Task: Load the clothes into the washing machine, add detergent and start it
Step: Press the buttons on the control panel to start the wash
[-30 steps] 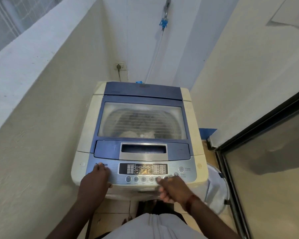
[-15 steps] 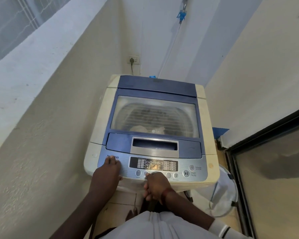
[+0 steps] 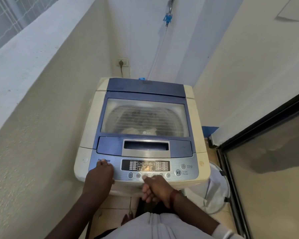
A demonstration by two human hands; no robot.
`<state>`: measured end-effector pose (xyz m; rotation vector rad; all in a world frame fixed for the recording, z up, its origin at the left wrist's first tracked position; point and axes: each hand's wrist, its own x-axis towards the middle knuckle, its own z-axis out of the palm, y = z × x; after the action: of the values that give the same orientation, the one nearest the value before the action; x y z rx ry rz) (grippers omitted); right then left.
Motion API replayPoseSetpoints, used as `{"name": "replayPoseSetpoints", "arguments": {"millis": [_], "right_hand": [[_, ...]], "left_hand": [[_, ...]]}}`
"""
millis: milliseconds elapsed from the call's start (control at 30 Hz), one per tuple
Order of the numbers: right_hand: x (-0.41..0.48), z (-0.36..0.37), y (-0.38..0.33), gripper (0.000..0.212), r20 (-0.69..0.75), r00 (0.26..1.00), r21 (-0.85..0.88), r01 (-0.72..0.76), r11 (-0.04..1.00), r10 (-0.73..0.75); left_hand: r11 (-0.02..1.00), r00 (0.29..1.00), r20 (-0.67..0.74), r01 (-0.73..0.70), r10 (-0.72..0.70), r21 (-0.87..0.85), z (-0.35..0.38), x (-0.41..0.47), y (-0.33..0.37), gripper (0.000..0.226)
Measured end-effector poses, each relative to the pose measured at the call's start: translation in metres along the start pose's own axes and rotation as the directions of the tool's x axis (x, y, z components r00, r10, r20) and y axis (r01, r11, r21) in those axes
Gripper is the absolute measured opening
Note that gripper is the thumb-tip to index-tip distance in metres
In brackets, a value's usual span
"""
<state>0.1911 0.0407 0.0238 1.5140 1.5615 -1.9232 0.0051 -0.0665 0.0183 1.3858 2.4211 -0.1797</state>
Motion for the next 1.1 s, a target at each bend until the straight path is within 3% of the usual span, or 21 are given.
{"name": "replayPoseSetpoints", "arguments": {"millis": [133,300,600,800,933,1100], "right_hand": [[-0.019,-0.037,0.033,0.054,-0.200,0.980,0.094,-0.004,0.996,0.023],[-0.023,-0.076,0.051,0.050,-0.368,0.920,0.274,-0.030,0.961,0.133],[-0.011,-0.085,0.040,0.054,-0.340,0.928,0.209,-0.085,0.974,0.154],[-0.001,-0.089,0.027,0.033,-0.379,0.917,0.144,-0.077,0.987,0.127],[-0.001,-0.091,0.026,0.031,-0.379,0.918,0.105,-0.087,0.991,0.121],[-0.014,-0.099,0.010,0.037,-0.286,0.943,0.043,-0.167,0.985,0.172]], "left_hand": [[1.000,0.999,-0.038,-0.005,0.005,-0.004,0.007,-0.001,-0.005,0.047],[1.000,1.000,-0.027,-0.013,0.012,-0.006,0.005,0.000,-0.005,0.035],[1.000,1.000,-0.016,-0.003,0.002,-0.025,0.003,0.003,-0.007,0.033],[1.000,1.000,-0.015,0.006,-0.007,-0.031,0.006,0.005,-0.009,0.034],[0.999,1.000,0.023,0.022,-0.021,-0.042,0.008,0.008,-0.009,0.030],[0.999,0.998,0.050,0.045,-0.043,-0.030,0.001,0.007,-0.002,0.022]]}}
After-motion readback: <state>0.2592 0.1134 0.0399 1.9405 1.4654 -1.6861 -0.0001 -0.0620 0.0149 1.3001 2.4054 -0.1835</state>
